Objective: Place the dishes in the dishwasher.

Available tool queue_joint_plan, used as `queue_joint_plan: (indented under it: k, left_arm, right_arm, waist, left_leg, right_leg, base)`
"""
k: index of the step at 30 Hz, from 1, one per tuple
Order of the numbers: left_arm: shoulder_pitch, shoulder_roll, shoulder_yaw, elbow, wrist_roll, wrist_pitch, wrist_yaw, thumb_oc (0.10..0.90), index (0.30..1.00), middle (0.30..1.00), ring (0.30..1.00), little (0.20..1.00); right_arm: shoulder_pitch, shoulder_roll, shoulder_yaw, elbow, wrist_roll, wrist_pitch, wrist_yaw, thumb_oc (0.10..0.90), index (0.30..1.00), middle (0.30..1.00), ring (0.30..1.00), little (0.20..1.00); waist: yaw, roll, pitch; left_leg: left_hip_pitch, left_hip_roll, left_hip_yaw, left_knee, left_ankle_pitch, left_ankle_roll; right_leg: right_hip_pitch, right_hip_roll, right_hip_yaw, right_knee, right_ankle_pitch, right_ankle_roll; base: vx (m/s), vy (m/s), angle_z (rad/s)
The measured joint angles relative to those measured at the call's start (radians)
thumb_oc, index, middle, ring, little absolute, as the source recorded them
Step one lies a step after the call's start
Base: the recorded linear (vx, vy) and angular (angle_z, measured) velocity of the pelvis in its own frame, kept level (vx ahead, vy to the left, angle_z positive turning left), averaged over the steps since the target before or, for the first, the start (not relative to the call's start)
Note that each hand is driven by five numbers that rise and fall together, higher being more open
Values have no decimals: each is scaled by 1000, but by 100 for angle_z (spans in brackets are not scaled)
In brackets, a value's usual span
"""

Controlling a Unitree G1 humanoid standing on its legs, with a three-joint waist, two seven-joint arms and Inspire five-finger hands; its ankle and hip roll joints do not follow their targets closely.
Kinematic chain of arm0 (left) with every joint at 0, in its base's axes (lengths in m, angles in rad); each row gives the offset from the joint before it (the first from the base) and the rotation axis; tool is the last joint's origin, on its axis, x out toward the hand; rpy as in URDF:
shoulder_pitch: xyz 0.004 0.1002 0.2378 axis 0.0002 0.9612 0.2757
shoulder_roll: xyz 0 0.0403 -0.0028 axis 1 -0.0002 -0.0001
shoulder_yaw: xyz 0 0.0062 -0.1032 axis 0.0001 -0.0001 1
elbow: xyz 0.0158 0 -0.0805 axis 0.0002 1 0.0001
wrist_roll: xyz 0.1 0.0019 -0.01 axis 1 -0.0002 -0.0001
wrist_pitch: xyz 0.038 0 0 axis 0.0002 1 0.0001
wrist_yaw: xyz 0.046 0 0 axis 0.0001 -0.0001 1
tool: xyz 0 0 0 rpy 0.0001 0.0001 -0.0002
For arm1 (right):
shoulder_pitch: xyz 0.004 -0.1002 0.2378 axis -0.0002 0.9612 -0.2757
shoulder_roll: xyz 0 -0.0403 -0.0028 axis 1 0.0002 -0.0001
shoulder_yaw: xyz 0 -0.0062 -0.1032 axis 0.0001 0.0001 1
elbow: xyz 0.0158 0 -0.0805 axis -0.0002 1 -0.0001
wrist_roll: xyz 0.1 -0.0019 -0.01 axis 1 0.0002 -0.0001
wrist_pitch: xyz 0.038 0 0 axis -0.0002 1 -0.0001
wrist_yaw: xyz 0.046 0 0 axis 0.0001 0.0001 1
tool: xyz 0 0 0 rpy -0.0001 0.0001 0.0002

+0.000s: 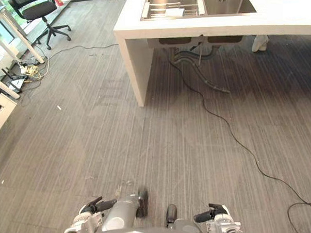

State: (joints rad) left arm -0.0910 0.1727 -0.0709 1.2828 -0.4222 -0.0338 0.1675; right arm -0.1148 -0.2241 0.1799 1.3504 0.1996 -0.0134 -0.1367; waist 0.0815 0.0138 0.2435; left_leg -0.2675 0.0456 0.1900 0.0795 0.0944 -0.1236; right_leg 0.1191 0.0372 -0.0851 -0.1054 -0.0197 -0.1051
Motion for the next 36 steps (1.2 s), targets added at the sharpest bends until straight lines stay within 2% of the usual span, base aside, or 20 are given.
queue_joint_plan:
  k: [1,3,6,9,10,11,13,15,17,19,21,23,25,27,29,30,32,34,35,36]
  left_arm:
    - [11,-13,5,13,2,-2,0,800,900,900,900,900]
    - [22,-28,5,18,2,5,2,800,900,900,900,900]
    - [70,-31,14,19,0,20,3,800,900,900,900,900]
    - [123,-23,12,16,0,22,11,800,900,900,900,900]
    - [140,-18,-5,-9,-7,28,24,800,900,900,900,900]
    - [170,-1,-27,-66,-8,21,37,800,900,900,900,900]
    - [141,13,-44,-90,-9,15,56,800,900,900,900,900]
    - [133,30,-84,-204,-43,9,71,800,900,900,900,900]
    - [93,14,-82,-291,-75,0,82,800,900,900,900,900]
    - [65,-33,-76,-368,-100,-9,105,800,900,900,900,900]
    - [48,-75,-64,-427,-129,-25,124,800,900,900,900,900]
    - [76,-83,-58,-518,-183,-31,166,800,900,900,900,900]
    - [93,-79,-58,-604,-202,-30,213,800,900,900,900,900]
    - [127,-60,-35,-754,-194,-26,266,800,900,900,900,900]
    - [147,-43,31,-903,-161,-82,296,800,900,900,900,900]
    - [132,-35,73,-942,-156,-91,338,800,900,900,900,900]
    - [94,-24,164,-966,-135,-125,382,800,900,900,900,900]
    - [1,9,227,-976,-34,-165,526,800,900,900,900,900]
    - [-17,45,235,-992,1,-182,573,800,900,900,900,900]
    - [-20,99,234,-1011,77,-145,634,800,900,900,900,900]
  right_arm:
    - [-3,-4,-1,11,0,-1,1,800,900,900,900,900]
    - [-4,-5,0,16,-2,1,-5,800,900,900,900,900]
    - [21,-3,11,20,-3,3,-6,800,900,900,900,900]
    - [50,15,10,15,-3,3,-18,800,900,900,900,900]
    - [57,26,18,21,-3,5,-21,800,900,900,900,900]
    - [57,40,42,9,-3,1,-23,800,900,900,900,900]
    - [80,61,62,-27,-3,-1,-21,800,900,900,900,900]
    - [78,63,56,-52,-3,-1,-28,800,900,900,900,900]
    - [61,66,35,-82,-1,-1,-39,800,900,900,900,900]
    - [44,68,36,-138,1,-13,-50,800,900,900,900,900]
    - [29,65,36,-173,4,-15,-54,800,900,900,900,900]
    - [17,63,33,-247,38,-19,-63,800,900,900,900,900]
    - [19,52,38,-294,38,-22,-76,800,900,900,900,900]
    - [22,52,33,-291,39,-21,-88,800,900,900,900,900]
    - [43,71,-4,-261,44,-19,-98,800,900,900,900,900]
    - [21,73,-32,-203,73,-18,-94,800,900,900,900,900]
    - [16,82,-46,-128,78,-21,-95,800,900,900,900,900]
    - [23,44,-6,-91,75,-25,-100,800,900,900,900,900]
    - [37,46,0,-92,75,-27,-103,800,900,900,900,900]
    - [40,46,-6,-89,64,-28,-103,800,900,900,900,900]
  waist:
    - [2,17,-8]
    - [20,42,2]
    - [27,33,-9]
    - [27,4,-63]
    - [23,-4,-70]
    - [24,-21,-77]
    - [6,-55,-116]
    - [-3,-66,-125]
    - [-9,-73,-127]
    - [-32,-49,-112]
    - [-48,-2,-93]
    - [-65,27,-61]
    - [-85,38,-40]
    - [-88,31,-30]
    - [-75,-14,-25]
    - [-73,-12,-23]
    - [-52,-40,-44]
    - [-45,-26,-72]
    - [-42,-39,-85]
    - [-36,-46,-81]
  left_leg:
    - [31,0,5,-193,15,-18]
    - [-18,25,-17,-190,34,-25]
    - [6,15,-7,-180,55,4]
    - [69,-15,-10,-178,94,63]
    - [116,-26,-33,-180,120,125]
    - [152,-32,-4,-175,124,173]
    - [200,-66,-11,-174,72,210]
    - [251,-82,-28,-173,22,209]
    - [292,-102,-52,-173,-21,216]
    - [338,-101,-81,-164,-46,225]
    - [366,-57,-110,-129,-123,223]
    - [399,-26,-123,-120,-148,202]
    - [429,-2,-153,-129,-153,182]
    - [456,18,-184,-137,-167,135]
    - [488,25,-218,-120,-210,86]
    - [521,58,-228,-108,-229,66]
    - [530,89,-201,-22,-244,46]
    - [509,113,-169,37,-202,53]
    - [491,117,-177,64,-161,30]
    - [447,125,-180,169,-156,1]
  right_leg:
    - [2,14,0,1,-23,4]
    - [22,43,21,1,-36,-11]
    - [60,46,45,1,-39,-15]
    - [111,34,102,6,-84,12]
    - [126,22,118,45,-124,40]
    - [108,6,139,140,-165,110]
    - [75,-21,110,302,-182,180]
    - [-25,-35,99,596,-183,225]
    - [-178,-66,90,934,-130,334]
    - [-302,-81,85,1132,-132,329]
    - [-406,-60,84,1160,-140,314]
    - [-513,-75,64,1094,-175,250]
    - [-533,-94,65,807,-178,237]
    - [-505,-113,118,490,-151,247]
    - [-403,-118,207,188,-85,260]
    - [-404,-88,194,267,0,259]
    - [-379,-57,201,332,85,178]
    - [-310,-8,149,241,83,141]
    - [-298,-5,138,219,90,126]
    - [-301,-7,111,254,67,76]
  base:
    - [332,44,-3]
    - [341,26,-35]
    - [472,87,-36]
    - [372,101,-45]
    - [212,66,-63]
    - [325,104,-55]
    - [295,99,-5]
    - [252,105,28]
    - [206,84,36]
    - [311,63,42]
    - [348,15,14]
    - [287,-102,12]
    - [331,-198,50]
    - [258,-185,79]
    - [287,-265,101]
    - [296,-286,82]
    - [292,-261,51]
    - [317,-379,18]
    - [311,-441,5]
    - [92,-185,-7]
